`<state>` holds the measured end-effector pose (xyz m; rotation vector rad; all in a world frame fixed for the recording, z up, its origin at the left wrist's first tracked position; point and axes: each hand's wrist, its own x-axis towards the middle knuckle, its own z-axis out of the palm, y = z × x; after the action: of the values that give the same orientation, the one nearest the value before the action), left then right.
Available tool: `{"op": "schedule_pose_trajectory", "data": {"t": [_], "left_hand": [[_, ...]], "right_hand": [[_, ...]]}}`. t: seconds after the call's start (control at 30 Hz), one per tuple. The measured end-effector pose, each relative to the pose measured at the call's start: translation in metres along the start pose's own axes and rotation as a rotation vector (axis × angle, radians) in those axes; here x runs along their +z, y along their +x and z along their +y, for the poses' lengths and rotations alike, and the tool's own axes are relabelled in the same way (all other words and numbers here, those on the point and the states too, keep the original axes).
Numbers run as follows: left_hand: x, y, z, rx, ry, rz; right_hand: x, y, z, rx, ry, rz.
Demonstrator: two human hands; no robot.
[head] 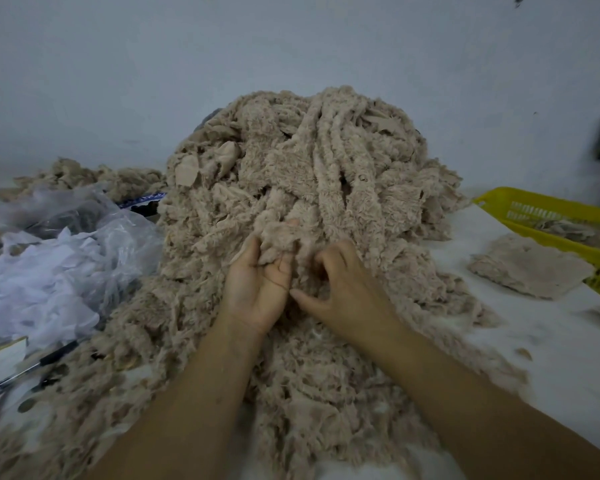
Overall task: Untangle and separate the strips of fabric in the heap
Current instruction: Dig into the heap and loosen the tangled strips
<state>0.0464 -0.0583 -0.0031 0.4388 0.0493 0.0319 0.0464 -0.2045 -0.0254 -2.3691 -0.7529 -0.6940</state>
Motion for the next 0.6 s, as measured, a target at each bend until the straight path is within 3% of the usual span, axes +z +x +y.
{"op": "schedule_pose_trajectory", "data": {"t": [0.1, 0.27, 0.37, 0.53, 0.6], "left_hand": [[0.004, -0.004, 0.001, -0.024, 0.019, -0.058], [0.003, -0.005, 0.000, -0.049, 0.031, -0.098], [-0.001, 0.000, 0.002, -0.026, 0.008, -0.053], [-0.008, 0.011, 0.001, 0.037, 0.045, 0.069], [-0.007, 0.010, -0.004, 0.044, 0.173, 0.074]], "right_hand": [[-0.001, 0.002, 0.003, 0.006, -0.080, 0.114], [-0.002, 0.001, 0.008, 0.024, 0.021, 0.121], [-0.009, 0.001, 0.011, 0.114, 0.375, 0.063], [-0.012, 0.009, 0.017, 0.728, 1.224, -0.054], [-0.016, 0.009, 0.023, 0.838, 1.440, -0.099]]}}
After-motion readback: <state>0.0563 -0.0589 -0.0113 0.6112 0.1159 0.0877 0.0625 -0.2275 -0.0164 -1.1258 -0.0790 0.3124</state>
